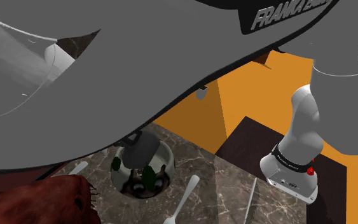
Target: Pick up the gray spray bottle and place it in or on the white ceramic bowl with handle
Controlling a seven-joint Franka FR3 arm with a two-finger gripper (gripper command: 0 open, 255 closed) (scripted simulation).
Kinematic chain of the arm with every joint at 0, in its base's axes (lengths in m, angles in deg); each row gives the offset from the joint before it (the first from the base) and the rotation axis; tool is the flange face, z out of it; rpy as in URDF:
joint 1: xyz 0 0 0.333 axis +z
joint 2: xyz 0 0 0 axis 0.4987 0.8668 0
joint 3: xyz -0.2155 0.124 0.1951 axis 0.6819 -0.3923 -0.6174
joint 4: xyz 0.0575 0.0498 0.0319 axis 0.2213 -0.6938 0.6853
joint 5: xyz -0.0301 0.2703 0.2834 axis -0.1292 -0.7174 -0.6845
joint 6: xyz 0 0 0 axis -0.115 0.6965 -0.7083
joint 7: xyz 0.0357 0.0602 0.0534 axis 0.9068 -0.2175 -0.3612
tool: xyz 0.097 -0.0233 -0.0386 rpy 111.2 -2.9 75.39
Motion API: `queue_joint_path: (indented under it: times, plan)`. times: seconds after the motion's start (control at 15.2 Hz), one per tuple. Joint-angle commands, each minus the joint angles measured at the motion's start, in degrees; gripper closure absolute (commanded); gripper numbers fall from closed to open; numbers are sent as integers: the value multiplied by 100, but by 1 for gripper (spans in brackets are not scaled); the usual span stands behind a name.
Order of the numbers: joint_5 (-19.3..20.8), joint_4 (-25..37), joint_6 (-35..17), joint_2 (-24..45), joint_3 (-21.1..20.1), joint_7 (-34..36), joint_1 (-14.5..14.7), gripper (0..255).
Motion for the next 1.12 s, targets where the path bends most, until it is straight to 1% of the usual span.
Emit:
queue_joint_path:
  times: [0.0,0.07,0.4,0.53,0.66,1.06]
  plan:
    - [11,-5,22,57,23,-6,-12,255]
    - [9,-2,28,58,20,4,-3,0]
    - [12,-6,22,57,22,-6,-13,0]
    - [199,1007,605,483,63,-115,318,0]
    - [485,2338,1279,1081,185,-346,777,0]
    - [475,2337,1276,1079,202,-349,785,0]
